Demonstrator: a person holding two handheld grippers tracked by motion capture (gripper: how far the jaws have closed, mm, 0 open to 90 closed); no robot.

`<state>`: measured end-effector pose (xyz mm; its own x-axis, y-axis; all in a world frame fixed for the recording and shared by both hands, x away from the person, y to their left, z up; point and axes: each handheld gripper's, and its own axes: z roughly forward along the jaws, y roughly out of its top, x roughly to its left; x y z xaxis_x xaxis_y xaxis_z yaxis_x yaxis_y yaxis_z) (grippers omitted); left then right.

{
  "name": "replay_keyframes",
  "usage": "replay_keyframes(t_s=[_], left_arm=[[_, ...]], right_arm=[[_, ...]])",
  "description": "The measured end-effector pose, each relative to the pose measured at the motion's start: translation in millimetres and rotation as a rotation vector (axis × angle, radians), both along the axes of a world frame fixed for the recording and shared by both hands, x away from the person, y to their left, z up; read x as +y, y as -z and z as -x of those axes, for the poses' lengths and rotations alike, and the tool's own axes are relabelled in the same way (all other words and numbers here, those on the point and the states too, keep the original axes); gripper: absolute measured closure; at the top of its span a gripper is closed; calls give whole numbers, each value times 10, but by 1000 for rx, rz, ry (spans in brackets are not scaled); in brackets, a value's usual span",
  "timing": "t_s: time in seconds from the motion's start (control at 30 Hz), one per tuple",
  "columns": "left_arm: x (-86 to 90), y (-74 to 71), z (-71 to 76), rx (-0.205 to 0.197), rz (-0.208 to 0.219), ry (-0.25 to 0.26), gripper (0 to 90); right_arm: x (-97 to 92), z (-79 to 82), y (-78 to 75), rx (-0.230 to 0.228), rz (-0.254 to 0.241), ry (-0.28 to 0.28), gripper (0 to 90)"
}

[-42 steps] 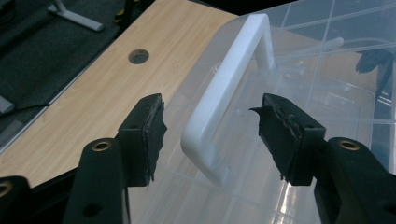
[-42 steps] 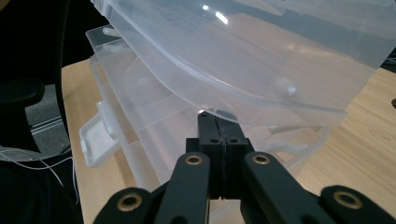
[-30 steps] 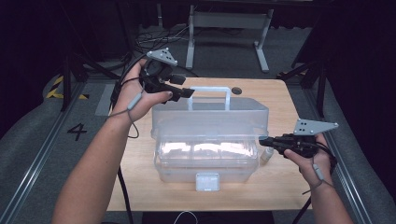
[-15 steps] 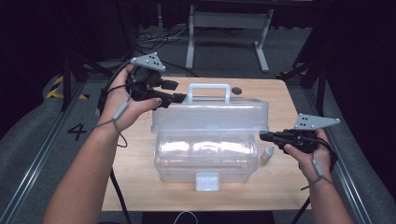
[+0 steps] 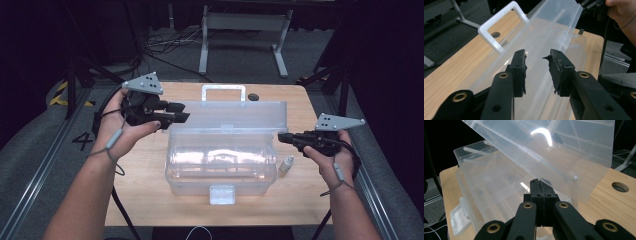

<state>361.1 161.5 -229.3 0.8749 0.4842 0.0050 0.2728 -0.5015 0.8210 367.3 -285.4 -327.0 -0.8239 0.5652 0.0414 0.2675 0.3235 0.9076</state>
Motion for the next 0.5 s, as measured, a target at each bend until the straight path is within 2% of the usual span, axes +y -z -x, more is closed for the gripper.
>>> replay_keyframes(t_s=[0.23, 0.5], left_arm=[[78, 154, 103, 7, 22, 7, 715], [198, 395, 163, 22, 43, -9, 793]], right_arm=[[23, -45, -54, 8, -12, 31, 900], [30, -100, -83, 8, -41, 48, 900]])
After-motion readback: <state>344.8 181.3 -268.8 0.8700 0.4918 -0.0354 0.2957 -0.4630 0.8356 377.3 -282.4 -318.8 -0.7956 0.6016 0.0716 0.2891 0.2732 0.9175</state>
